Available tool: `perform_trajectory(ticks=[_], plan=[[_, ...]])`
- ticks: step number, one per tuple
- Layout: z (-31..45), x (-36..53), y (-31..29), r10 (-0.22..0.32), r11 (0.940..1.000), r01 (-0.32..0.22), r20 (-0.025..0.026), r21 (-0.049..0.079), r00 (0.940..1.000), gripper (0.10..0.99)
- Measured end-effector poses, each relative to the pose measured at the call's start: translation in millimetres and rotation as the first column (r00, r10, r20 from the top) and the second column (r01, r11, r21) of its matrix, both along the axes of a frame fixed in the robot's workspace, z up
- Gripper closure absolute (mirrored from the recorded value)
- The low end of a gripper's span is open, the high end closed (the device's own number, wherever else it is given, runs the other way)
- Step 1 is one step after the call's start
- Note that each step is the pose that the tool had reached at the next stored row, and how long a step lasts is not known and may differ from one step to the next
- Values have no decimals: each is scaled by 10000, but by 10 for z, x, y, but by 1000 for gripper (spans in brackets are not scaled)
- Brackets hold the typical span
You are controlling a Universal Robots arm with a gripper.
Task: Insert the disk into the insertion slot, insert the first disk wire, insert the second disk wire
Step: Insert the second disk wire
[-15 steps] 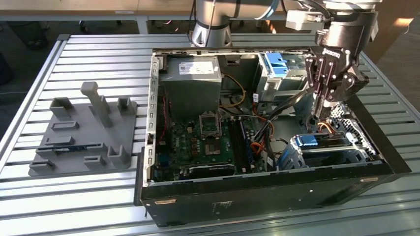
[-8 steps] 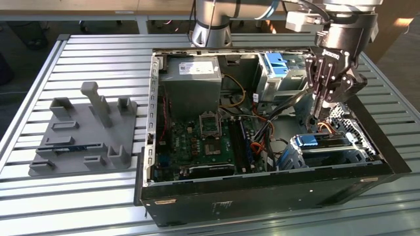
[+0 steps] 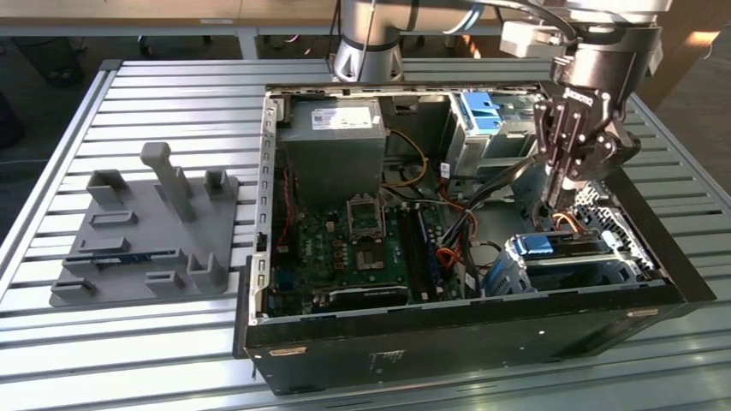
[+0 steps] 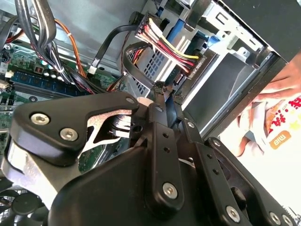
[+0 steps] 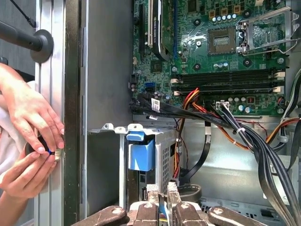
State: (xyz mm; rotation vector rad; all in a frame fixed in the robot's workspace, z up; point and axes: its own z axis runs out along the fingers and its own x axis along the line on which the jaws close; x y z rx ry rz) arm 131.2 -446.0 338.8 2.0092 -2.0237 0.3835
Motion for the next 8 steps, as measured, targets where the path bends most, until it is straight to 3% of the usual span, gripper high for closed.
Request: perform_trajectory(ticks=[3,5,8], plan=[[-2,8,-8,-59,10000,59,0,5,10000,867],[-4,14,-13,-98,9999,98,-1,20,10000,941],[-5,23,-23,-154,9999,154,-1,57,9999,941]])
